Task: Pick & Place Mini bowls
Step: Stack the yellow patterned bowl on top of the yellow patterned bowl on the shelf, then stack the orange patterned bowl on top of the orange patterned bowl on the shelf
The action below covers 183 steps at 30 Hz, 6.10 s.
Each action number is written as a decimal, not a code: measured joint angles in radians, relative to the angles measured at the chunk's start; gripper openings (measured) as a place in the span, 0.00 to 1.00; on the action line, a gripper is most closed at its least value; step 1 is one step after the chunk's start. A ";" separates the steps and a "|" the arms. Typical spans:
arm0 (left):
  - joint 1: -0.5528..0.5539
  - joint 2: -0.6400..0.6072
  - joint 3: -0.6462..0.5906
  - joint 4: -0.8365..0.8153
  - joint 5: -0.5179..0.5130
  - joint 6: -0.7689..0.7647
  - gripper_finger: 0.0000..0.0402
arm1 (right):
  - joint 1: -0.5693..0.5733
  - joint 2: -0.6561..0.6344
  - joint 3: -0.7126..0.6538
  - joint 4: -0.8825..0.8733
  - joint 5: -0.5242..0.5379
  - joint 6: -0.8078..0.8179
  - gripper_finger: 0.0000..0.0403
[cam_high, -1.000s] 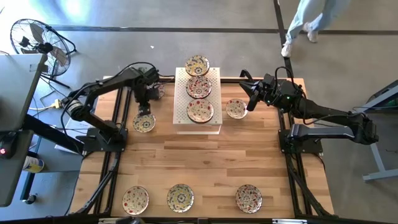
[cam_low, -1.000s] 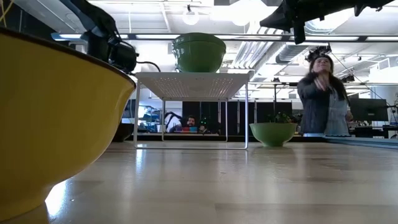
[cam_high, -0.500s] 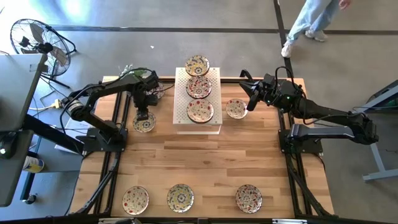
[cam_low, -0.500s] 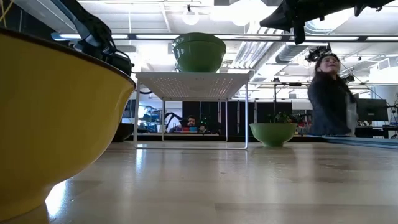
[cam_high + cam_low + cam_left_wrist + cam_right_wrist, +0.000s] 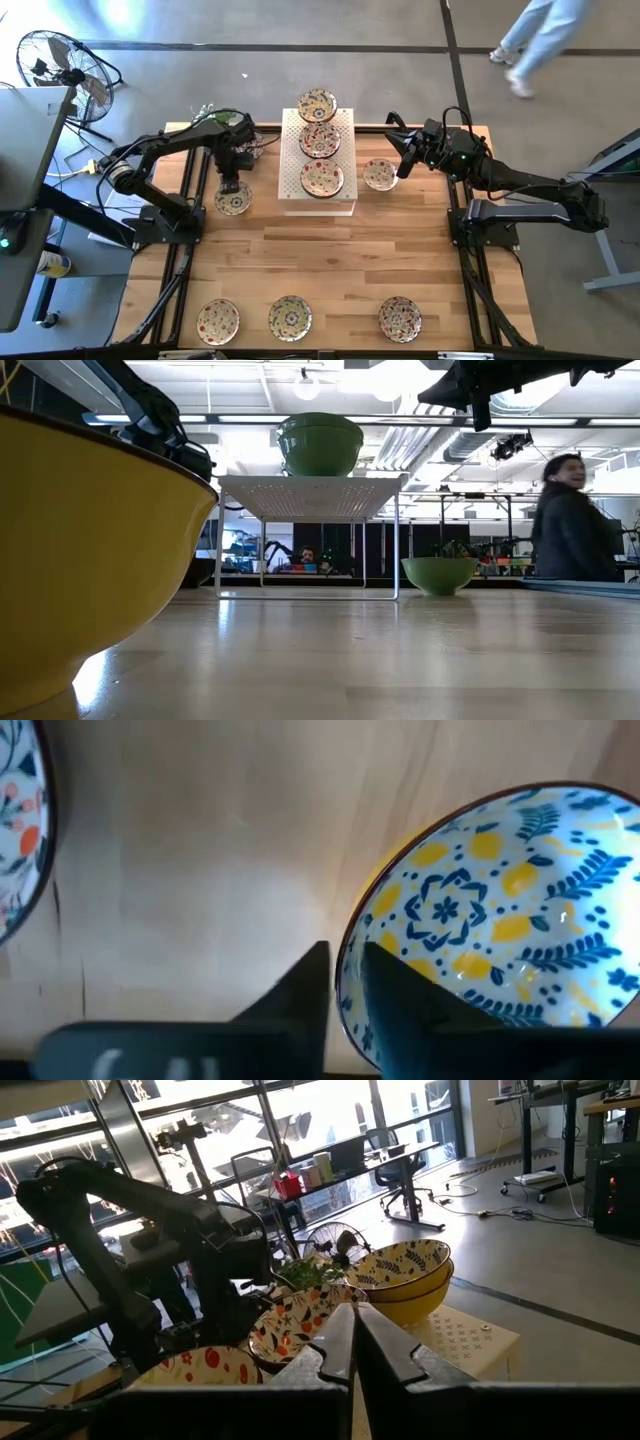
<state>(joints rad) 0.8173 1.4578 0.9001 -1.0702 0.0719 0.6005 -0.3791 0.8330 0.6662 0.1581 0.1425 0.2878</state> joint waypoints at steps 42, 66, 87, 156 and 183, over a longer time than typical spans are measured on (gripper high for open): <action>0.113 -0.164 0.171 -0.121 0.264 -0.102 0.01 | 0.000 0.000 -0.002 -0.005 0.000 0.000 0.00; 0.165 0.114 0.776 0.266 0.453 -1.057 0.02 | 0.000 0.000 -0.002 -0.040 0.001 -0.016 0.00; 0.078 0.360 0.903 0.270 0.362 -1.133 0.02 | 0.000 0.000 -0.002 -0.072 -0.003 -0.027 0.00; -0.092 -0.475 -0.167 1.018 0.213 -0.992 0.01 | 0.176 0.084 0.257 -0.882 -0.151 -0.006 0.31; -0.092 -0.474 -0.167 1.015 0.258 -0.991 0.01 | 0.621 0.216 0.255 -1.135 -0.179 0.370 0.20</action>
<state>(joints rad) 0.7258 0.9840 0.7330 -0.0552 0.3299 -0.3908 0.2419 1.0488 0.9217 -0.9768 -0.0363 0.6582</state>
